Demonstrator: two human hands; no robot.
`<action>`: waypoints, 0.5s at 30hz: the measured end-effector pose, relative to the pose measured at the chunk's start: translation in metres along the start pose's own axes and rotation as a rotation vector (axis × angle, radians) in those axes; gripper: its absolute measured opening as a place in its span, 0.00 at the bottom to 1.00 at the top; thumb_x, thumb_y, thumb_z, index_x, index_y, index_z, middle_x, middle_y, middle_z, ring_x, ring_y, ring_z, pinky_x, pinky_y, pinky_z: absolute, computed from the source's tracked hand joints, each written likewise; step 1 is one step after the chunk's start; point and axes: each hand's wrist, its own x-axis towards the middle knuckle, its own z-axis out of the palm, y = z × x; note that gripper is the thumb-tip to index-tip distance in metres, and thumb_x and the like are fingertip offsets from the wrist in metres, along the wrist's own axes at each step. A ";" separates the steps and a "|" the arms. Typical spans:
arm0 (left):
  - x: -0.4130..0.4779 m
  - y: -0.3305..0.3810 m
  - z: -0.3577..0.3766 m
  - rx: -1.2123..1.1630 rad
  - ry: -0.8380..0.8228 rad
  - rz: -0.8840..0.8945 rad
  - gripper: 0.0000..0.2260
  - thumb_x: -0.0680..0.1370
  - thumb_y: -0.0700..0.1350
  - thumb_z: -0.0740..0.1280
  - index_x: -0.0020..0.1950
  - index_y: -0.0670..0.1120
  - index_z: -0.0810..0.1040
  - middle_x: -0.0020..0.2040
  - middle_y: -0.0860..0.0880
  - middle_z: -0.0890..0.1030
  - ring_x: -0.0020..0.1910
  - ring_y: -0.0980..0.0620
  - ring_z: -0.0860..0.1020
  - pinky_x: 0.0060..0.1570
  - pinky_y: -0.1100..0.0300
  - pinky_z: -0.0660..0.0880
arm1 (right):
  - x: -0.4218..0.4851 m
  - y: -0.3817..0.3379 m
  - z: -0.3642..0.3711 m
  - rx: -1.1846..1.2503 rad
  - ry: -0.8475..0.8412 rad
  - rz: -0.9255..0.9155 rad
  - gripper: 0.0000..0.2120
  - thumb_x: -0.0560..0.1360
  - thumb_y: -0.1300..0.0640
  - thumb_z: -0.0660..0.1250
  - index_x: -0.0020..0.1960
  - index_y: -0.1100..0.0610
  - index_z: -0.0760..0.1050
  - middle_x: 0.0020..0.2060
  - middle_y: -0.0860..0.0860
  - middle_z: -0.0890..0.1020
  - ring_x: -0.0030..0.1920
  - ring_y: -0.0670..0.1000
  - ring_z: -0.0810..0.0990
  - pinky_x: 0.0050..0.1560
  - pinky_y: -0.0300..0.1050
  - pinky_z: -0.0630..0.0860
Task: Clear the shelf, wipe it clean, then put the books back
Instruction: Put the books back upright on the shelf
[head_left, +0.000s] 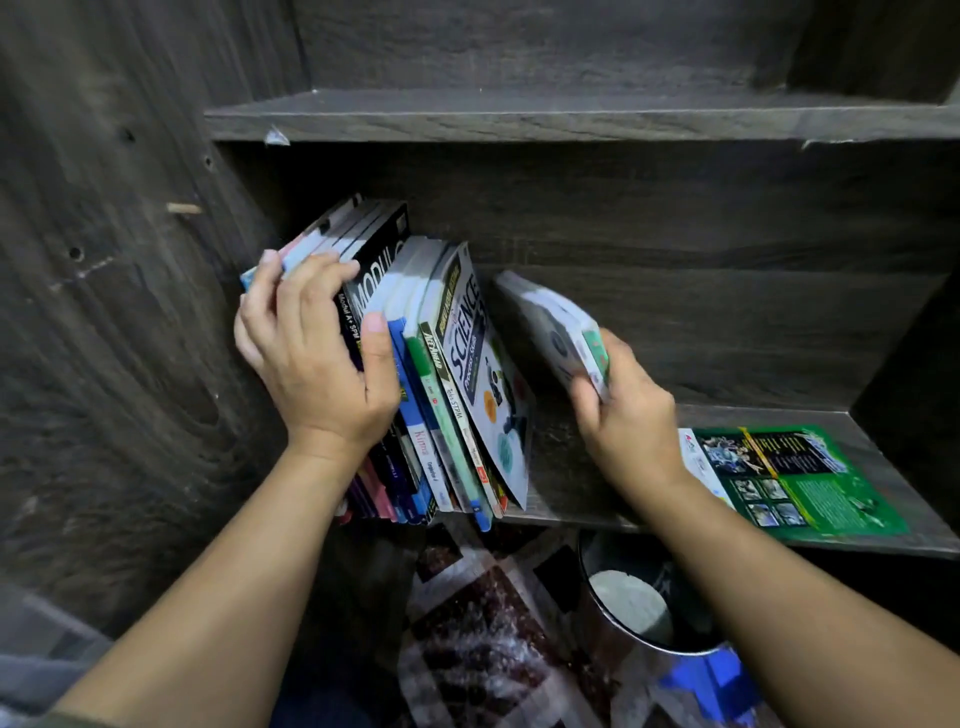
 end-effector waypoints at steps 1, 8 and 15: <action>0.000 0.000 -0.001 -0.001 -0.005 0.001 0.20 0.78 0.53 0.55 0.62 0.44 0.76 0.64 0.50 0.76 0.71 0.46 0.63 0.69 0.44 0.58 | 0.005 -0.010 0.005 0.081 0.041 0.003 0.23 0.74 0.57 0.62 0.69 0.57 0.71 0.57 0.53 0.81 0.50 0.51 0.77 0.52 0.43 0.71; -0.001 -0.004 -0.004 0.004 -0.030 0.035 0.20 0.78 0.53 0.55 0.63 0.44 0.75 0.65 0.49 0.76 0.71 0.44 0.63 0.69 0.43 0.59 | 0.012 -0.057 0.052 0.416 0.286 0.097 0.13 0.79 0.57 0.64 0.62 0.60 0.75 0.38 0.37 0.75 0.37 0.30 0.74 0.37 0.21 0.65; 0.004 -0.006 -0.013 0.040 -0.071 0.060 0.20 0.78 0.54 0.57 0.63 0.44 0.76 0.65 0.50 0.76 0.70 0.45 0.64 0.68 0.46 0.59 | -0.020 -0.045 0.084 0.489 -0.187 -0.028 0.27 0.80 0.42 0.56 0.76 0.49 0.59 0.71 0.47 0.70 0.70 0.39 0.66 0.70 0.36 0.63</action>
